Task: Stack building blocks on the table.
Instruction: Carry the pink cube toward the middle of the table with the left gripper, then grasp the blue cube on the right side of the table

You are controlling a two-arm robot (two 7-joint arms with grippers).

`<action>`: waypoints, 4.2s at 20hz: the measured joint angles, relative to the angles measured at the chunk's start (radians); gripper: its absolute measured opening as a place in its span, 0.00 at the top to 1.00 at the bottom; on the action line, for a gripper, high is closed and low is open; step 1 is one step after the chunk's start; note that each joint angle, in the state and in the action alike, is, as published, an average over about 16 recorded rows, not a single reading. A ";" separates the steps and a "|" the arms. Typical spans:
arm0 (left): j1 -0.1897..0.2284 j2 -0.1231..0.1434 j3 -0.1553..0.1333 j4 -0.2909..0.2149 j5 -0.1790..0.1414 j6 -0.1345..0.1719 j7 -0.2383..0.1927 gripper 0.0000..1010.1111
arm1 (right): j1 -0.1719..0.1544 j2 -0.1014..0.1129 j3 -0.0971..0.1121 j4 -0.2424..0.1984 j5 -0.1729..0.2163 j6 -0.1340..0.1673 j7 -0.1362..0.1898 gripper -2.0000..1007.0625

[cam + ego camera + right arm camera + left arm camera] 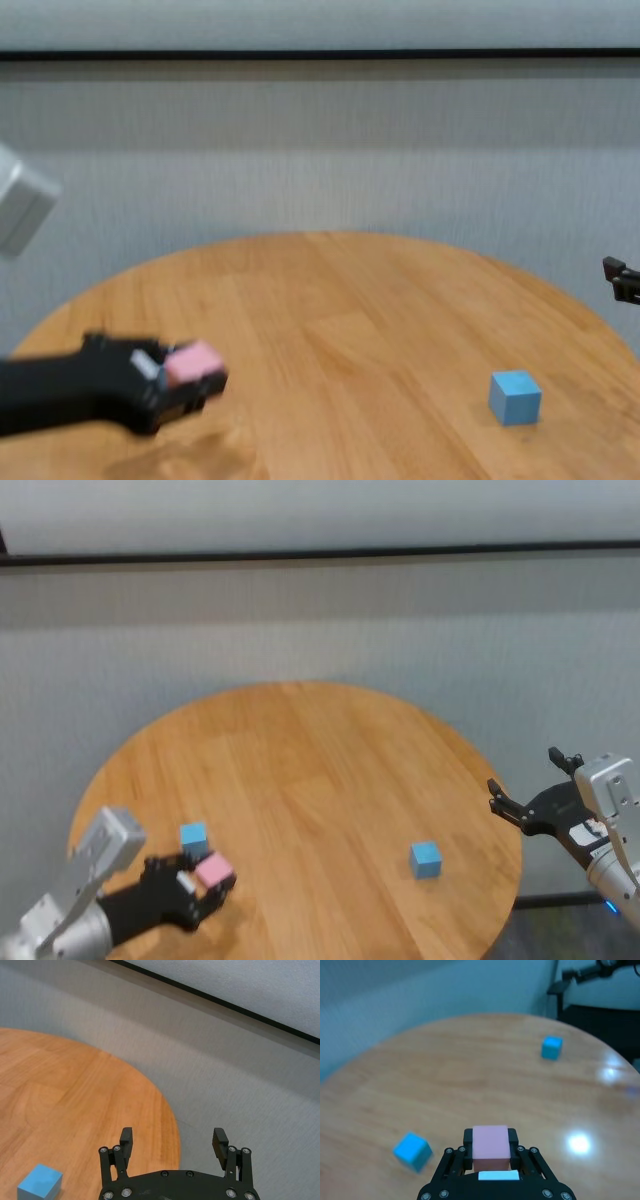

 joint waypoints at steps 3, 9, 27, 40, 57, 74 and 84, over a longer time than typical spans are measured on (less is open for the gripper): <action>-0.023 -0.022 0.005 -0.025 0.017 0.026 0.022 0.60 | 0.000 0.000 0.000 0.000 0.000 0.000 0.000 0.00; -0.089 -0.085 0.034 -0.029 0.058 0.071 0.050 0.61 | 0.000 0.000 0.000 0.000 0.000 0.000 0.000 0.00; -0.260 -0.249 0.114 0.205 0.133 0.084 0.050 0.60 | 0.000 0.000 0.000 0.000 0.000 0.000 0.000 0.00; -0.356 -0.323 0.118 0.443 0.138 0.012 0.016 0.60 | 0.000 0.000 0.000 0.000 0.000 0.000 0.000 0.00; -0.454 -0.390 0.102 0.676 0.154 -0.058 -0.002 0.60 | 0.000 0.000 0.000 0.000 0.000 0.000 0.000 0.00; -0.461 -0.399 0.085 0.706 0.178 -0.062 0.003 0.45 | 0.000 0.000 0.000 0.000 0.000 0.000 0.000 0.00; -0.347 -0.316 0.072 0.471 0.190 -0.040 0.022 0.15 | 0.000 0.000 0.000 0.000 0.000 0.000 0.000 0.00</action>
